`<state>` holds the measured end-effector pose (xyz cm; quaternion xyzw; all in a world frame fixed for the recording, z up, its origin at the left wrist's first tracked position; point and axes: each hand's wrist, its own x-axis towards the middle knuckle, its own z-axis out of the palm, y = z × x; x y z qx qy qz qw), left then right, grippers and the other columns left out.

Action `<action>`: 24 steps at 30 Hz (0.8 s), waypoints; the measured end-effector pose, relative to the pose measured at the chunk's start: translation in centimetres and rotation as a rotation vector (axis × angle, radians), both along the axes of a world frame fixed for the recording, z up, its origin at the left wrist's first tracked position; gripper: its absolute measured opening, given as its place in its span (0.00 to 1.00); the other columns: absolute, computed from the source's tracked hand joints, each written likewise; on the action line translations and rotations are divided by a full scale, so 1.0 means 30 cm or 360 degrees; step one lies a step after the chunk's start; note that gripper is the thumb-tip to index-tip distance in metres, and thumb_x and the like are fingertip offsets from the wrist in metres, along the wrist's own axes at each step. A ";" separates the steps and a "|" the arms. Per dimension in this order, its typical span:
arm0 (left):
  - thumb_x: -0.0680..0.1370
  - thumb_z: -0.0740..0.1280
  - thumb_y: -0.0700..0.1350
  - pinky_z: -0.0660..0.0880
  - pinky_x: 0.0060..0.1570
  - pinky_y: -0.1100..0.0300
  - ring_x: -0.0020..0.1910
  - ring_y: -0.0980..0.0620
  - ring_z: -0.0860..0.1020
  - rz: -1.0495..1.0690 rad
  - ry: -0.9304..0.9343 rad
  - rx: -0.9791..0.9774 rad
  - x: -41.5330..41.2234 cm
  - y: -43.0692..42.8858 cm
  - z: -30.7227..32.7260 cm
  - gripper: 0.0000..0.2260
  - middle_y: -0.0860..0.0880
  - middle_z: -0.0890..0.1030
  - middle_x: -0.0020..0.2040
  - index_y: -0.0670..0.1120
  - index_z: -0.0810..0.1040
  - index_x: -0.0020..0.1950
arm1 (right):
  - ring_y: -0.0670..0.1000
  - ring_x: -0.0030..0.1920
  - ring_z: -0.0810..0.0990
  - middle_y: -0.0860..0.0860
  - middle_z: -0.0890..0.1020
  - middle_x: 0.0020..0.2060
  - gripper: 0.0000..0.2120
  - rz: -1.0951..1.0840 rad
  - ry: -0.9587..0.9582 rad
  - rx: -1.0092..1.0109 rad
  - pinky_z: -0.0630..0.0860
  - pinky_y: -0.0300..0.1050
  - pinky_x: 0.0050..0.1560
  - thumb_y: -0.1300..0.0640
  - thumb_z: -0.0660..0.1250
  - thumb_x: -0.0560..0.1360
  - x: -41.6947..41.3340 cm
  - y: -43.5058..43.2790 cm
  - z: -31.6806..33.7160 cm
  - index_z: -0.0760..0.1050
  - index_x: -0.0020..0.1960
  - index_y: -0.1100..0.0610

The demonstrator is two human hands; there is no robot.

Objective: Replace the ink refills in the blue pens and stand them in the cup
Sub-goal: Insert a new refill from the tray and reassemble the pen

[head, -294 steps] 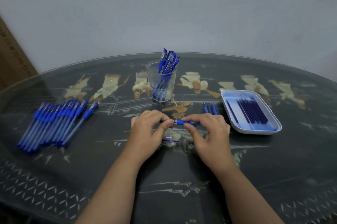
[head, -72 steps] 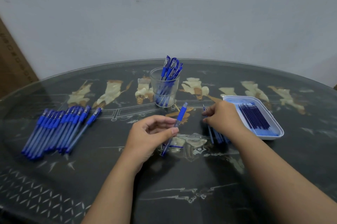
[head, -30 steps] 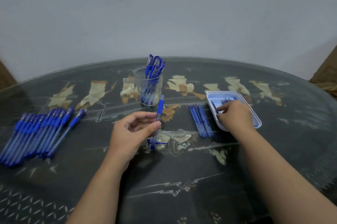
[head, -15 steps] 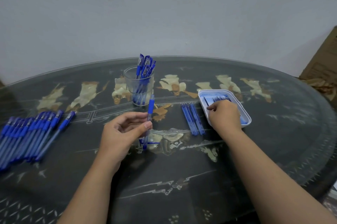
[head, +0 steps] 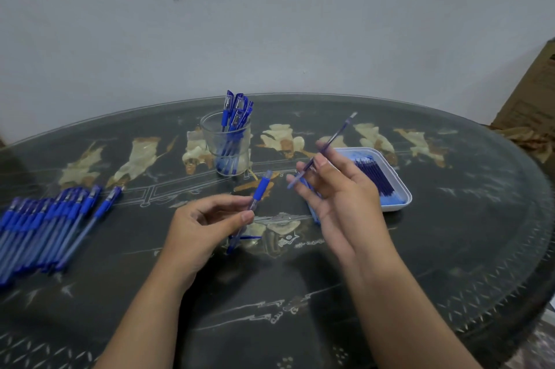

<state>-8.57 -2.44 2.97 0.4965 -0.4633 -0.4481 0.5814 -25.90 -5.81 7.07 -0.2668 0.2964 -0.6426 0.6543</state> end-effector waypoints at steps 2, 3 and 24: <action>0.64 0.74 0.34 0.79 0.39 0.67 0.39 0.54 0.83 -0.0028 -0.0018 0.0026 0.001 0.000 -0.001 0.11 0.43 0.86 0.41 0.40 0.85 0.46 | 0.53 0.44 0.84 0.54 0.82 0.39 0.09 0.0053 -0.0187 0.0037 0.82 0.57 0.48 0.67 0.62 0.78 -0.002 -0.005 -0.005 0.77 0.56 0.60; 0.63 0.74 0.35 0.78 0.40 0.67 0.39 0.54 0.83 -0.0052 -0.0026 0.0035 0.001 0.001 0.000 0.11 0.43 0.86 0.41 0.41 0.85 0.45 | 0.54 0.46 0.85 0.54 0.82 0.40 0.09 0.0072 -0.0230 0.0048 0.82 0.60 0.49 0.66 0.62 0.79 -0.002 -0.008 -0.006 0.76 0.56 0.59; 0.65 0.74 0.31 0.76 0.37 0.68 0.35 0.55 0.82 -0.0163 -0.0077 0.0091 0.001 0.009 0.004 0.10 0.40 0.85 0.41 0.38 0.84 0.45 | 0.53 0.40 0.83 0.57 0.76 0.43 0.10 0.0102 -0.0194 0.0080 0.83 0.57 0.40 0.67 0.60 0.80 0.011 -0.021 -0.038 0.74 0.58 0.59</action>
